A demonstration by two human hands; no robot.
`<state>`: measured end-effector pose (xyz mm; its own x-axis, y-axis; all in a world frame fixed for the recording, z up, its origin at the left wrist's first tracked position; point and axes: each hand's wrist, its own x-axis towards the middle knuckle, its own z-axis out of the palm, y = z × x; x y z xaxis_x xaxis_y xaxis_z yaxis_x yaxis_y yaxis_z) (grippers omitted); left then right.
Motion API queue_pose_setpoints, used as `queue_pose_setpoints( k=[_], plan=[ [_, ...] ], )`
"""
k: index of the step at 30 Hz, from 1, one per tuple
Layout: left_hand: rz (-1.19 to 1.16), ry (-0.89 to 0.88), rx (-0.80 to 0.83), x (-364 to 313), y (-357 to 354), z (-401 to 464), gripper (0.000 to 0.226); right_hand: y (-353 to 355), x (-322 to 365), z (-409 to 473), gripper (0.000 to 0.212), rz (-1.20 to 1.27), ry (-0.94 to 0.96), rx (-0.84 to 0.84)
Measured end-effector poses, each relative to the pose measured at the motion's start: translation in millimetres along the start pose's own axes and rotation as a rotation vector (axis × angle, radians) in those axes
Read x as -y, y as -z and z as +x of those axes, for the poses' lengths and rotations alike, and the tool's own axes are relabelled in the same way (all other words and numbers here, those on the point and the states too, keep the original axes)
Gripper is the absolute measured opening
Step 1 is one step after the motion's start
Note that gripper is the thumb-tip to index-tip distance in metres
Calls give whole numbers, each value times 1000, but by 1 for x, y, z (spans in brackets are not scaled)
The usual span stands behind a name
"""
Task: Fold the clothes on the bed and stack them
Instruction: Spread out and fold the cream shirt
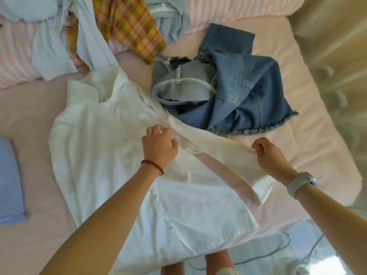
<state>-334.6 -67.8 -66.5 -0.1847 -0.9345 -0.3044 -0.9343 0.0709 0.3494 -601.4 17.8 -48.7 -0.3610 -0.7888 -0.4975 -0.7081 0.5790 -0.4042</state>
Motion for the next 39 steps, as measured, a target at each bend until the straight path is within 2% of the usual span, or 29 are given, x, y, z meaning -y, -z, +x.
queue_pose_setpoints(
  k=[1,3,5,8,9,10,11,13,14,16,18,20,21,22,24,25,26,29,32,35,39],
  plan=[
    [-159,94,24,-12,0,4,36,7,2,5,20,137,-27,-21],
    [-641,404,170,-36,-3,13,47,20,5,14,19,387,-79,-44],
    [-1004,629,204,-54,-5,20,51,36,10,20,15,588,-91,-55],
    [-1389,759,139,-72,-2,25,26,59,17,25,13,719,-15,-67],
    [-1454,760,101,-78,1,26,15,64,19,27,6,712,10,-17],
    [-1465,742,57,-81,4,27,8,67,19,29,7,641,26,74],
    [-1451,716,19,-85,7,28,9,68,18,30,25,489,45,190],
    [-1383,691,-16,-88,11,31,25,60,9,29,56,98,122,377],
    [-1335,690,-20,-88,11,33,32,54,5,26,66,-68,160,409],
    [-1198,651,-53,-86,9,32,37,46,-2,17,77,-229,230,379],
    [-922,491,-154,-82,10,29,35,42,-8,10,85,-282,321,302],
    [-651,290,-247,-80,15,24,30,38,-13,7,79,-337,342,197],
    [-591,226,-285,-81,19,22,26,38,-13,7,67,-333,324,131],
    [-570,191,-316,-80,24,22,21,39,-13,9,51,-276,294,77],
    [-587,203,-339,-76,33,29,13,48,-8,15,15,-8,272,53],
    [-599,221,-331,-75,38,35,10,55,-5,18,13,152,278,84],
    [-603,226,-310,-74,43,40,7,61,-1,21,24,269,279,113],
    [-650,195,-196,-78,60,54,8,80,18,21,35,496,264,141],
    [-922,271,-14,-89,83,63,24,93,44,13,29,673,214,173],
    [-1175,333,169,-88,107,64,38,103,77,0,25,756,206,232],
    [-1391,359,205,-64,135,47,46,93,124,-23,20,840,306,388]
  ],
)
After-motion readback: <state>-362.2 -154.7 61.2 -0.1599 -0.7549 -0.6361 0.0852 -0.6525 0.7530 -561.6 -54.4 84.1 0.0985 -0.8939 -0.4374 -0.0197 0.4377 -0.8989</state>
